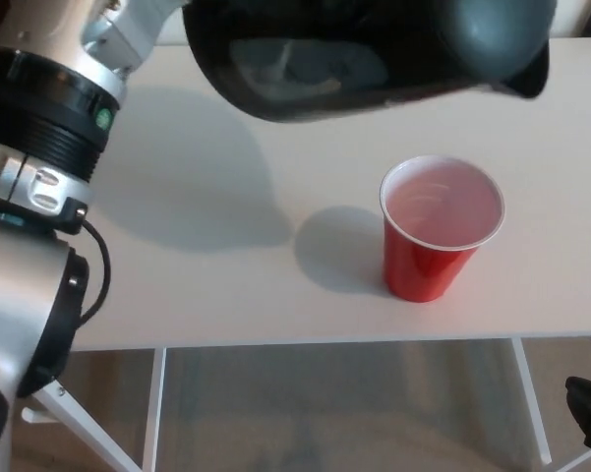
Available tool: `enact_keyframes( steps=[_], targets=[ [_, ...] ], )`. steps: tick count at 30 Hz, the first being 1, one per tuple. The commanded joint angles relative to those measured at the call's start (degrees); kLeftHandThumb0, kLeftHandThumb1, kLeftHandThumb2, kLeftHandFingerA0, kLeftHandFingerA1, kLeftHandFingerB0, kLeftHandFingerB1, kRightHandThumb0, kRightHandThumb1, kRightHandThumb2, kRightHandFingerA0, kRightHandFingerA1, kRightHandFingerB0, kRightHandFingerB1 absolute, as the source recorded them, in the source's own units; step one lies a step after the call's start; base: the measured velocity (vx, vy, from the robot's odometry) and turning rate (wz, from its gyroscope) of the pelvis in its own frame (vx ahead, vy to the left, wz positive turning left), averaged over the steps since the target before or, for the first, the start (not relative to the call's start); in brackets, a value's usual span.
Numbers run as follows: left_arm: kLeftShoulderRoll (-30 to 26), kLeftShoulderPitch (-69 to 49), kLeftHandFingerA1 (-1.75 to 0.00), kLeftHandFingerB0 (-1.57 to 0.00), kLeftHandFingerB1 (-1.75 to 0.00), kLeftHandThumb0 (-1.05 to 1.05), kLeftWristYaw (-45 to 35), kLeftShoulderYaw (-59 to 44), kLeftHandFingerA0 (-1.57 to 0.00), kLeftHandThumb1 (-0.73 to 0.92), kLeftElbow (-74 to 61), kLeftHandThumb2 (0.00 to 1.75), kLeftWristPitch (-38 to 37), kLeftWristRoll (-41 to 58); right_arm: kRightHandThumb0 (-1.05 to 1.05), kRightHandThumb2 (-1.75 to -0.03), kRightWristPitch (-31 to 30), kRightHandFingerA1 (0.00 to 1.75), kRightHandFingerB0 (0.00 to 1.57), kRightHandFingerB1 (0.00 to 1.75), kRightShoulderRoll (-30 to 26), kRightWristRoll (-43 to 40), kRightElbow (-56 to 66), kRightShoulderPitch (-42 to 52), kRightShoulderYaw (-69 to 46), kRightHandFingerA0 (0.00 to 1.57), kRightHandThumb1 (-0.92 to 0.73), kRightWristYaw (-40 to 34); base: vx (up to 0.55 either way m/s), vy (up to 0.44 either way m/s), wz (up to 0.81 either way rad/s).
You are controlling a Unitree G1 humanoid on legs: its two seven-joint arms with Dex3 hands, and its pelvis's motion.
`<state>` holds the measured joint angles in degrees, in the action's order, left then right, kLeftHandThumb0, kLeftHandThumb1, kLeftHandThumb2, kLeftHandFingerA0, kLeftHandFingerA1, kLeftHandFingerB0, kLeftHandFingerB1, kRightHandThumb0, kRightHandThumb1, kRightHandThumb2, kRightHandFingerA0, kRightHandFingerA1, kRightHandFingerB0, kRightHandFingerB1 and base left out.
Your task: The robot walk towards a table in front and uses its left hand to pick up the pot from the base and pour water to the cup on the right hand side
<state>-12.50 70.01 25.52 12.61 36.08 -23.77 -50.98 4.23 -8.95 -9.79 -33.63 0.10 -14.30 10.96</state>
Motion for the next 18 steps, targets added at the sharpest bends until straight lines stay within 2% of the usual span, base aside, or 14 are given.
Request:
enact_keyframes(
  steps=[1, 8, 18],
  targets=[
    [0.8, -8.5, -1.75, -0.64, -1.75, -0.15, -11.8, -15.9, -0.85, 0.57, -4.2, 0.55, 14.9, 22.7, -0.04, -0.92, -0.2, 0.59, 0.19, 0.51, 0.0, -2.0, 0.3, 0.7, -1.3, 0.33, -0.50, 1.0, 0.00, 0.000, 0.00],
    [4.2, -18.0, -1.75, -0.60, -1.75, -0.17, -13.8, -23.3, -0.82, 0.60, -6.4, 0.55, 19.1, 28.5, -0.06, -0.92, 0.1, 0.58, 0.20, 0.52, 0.0, -1.7, 0.7, 1.3, -1.0, 0.31, -0.51, 1.4, 0.00, 0.000, 0.00],
    [9.6, -28.2, -1.75, -0.59, -1.75, -0.18, -16.0, -25.8, -0.80, 0.61, -9.6, 0.54, 21.2, 30.5, -0.05, -0.93, -0.1, 0.58, 0.20, 0.51, -0.1, -1.3, 1.5, 1.7, -0.9, 0.31, -0.53, 1.1, 0.00, 0.000, 0.00]
  ],
)
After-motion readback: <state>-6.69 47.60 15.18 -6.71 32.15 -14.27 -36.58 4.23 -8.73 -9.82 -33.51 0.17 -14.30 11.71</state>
